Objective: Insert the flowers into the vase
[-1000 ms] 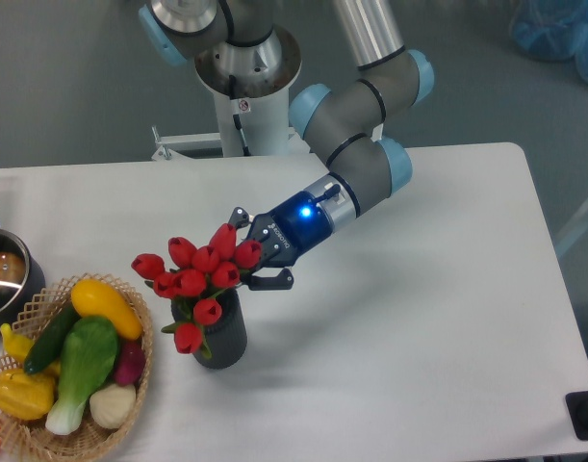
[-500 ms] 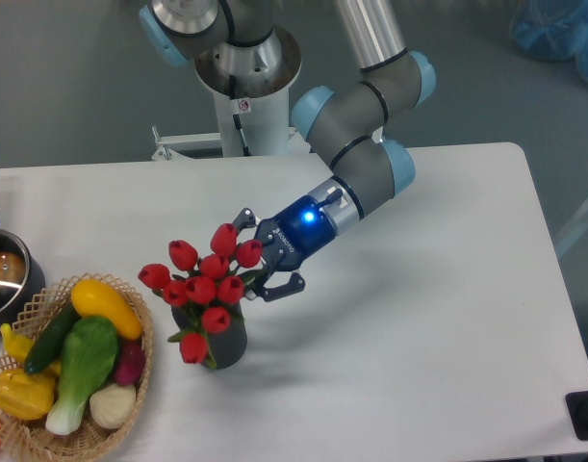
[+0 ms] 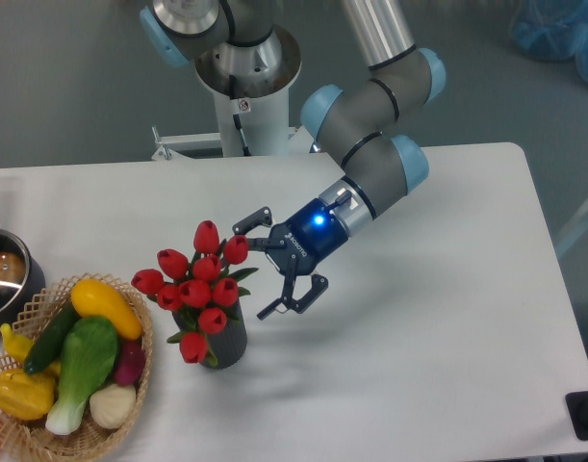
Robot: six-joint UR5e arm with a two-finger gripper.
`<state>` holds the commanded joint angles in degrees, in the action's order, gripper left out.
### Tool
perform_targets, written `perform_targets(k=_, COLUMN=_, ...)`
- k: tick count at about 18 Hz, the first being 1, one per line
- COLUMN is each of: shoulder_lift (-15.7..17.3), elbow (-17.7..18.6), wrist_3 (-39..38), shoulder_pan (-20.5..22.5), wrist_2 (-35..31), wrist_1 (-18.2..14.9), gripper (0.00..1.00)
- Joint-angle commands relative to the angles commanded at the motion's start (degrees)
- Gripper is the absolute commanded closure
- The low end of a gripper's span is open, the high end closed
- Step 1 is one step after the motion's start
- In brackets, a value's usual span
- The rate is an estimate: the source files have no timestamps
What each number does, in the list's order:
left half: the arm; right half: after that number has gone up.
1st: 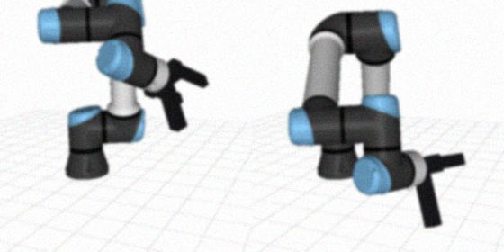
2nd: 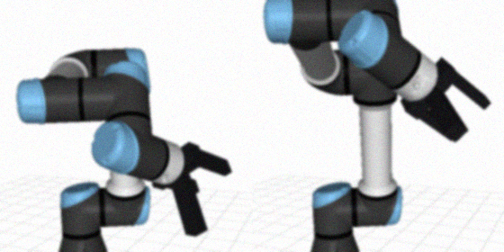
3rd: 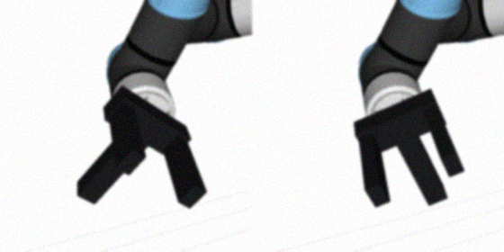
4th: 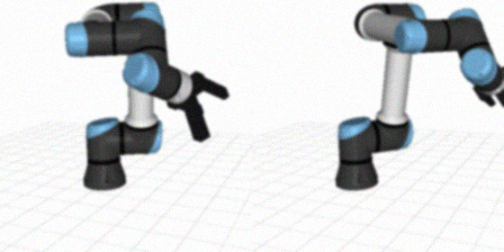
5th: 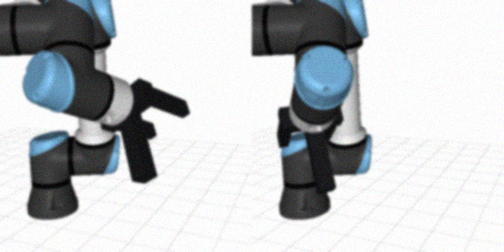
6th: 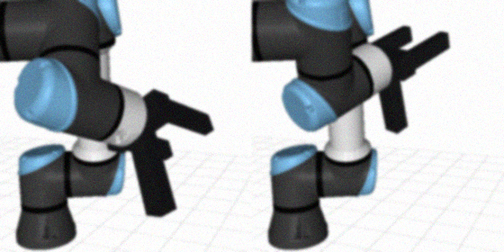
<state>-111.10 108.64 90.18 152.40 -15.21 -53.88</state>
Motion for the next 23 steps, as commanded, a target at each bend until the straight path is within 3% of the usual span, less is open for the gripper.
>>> perform_targets(k=5, shoulder_lift=1.84, elbow=-3.07, wrist_3=-0.53, shoulder_pan=2.89, wrist_2=-1.75, wrist_1=0.0, gripper=0.0)
perform_targets(k=12, shoulder_lift=4.04, elbow=-9.58, wrist_3=0.0, shoulder_pan=10.45, wrist_2=-27.48, wrist_1=0.61, gripper=0.0)
perform_targets(k=14, shoulder_lift=3.78, elbow=-12.47, wrist_3=0.0, shoulder_pan=11.69, wrist_2=-34.33, wrist_1=0.88, gripper=0.0)
perform_targets(k=18, shoulder_lift=0.8, elbow=-17.31, wrist_3=-1.23, shoulder_pan=12.39, wrist_2=-54.81, wrist_1=2.11, gripper=0.0)
perform_targets(k=23, shoulder_lift=-1.04, elbow=-17.41, wrist_3=-0.79, shoulder_pan=14.59, wrist_2=-58.96, wrist_1=1.76, gripper=0.0)
